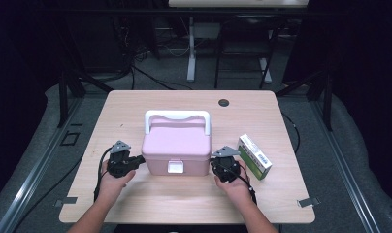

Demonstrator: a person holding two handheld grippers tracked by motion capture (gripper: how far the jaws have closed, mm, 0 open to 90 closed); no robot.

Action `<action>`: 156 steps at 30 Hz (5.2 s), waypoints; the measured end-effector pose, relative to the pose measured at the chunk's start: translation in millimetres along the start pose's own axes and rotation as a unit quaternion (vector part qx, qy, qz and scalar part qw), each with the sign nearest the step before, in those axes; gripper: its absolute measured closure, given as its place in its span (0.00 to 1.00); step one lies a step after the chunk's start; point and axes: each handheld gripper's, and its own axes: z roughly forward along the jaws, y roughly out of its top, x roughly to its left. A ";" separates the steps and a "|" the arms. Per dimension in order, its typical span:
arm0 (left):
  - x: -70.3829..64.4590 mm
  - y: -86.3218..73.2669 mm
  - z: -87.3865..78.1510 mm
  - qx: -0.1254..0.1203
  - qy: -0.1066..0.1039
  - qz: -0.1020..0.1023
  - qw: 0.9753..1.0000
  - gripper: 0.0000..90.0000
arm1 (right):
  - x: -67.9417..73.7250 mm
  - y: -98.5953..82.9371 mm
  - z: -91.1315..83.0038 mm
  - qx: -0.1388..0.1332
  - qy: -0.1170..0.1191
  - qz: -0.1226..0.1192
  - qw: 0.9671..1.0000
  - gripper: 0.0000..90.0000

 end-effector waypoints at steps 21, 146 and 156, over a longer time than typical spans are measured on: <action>-11.2 -9.3 -10.0 0.005 -0.003 0.003 1.000 1.00 | 6.2 -6.7 -13.4 0.016 0.007 -0.002 1.000 1.00; -16.7 27.3 -97.8 0.014 -0.068 0.021 0.997 0.71 | -15.3 20.2 -112.1 -0.005 0.068 0.019 0.998 0.75; -35.0 66.0 -95.0 0.020 -0.081 0.045 0.995 0.67 | -8.7 62.4 -114.2 -0.021 0.084 0.002 0.996 0.71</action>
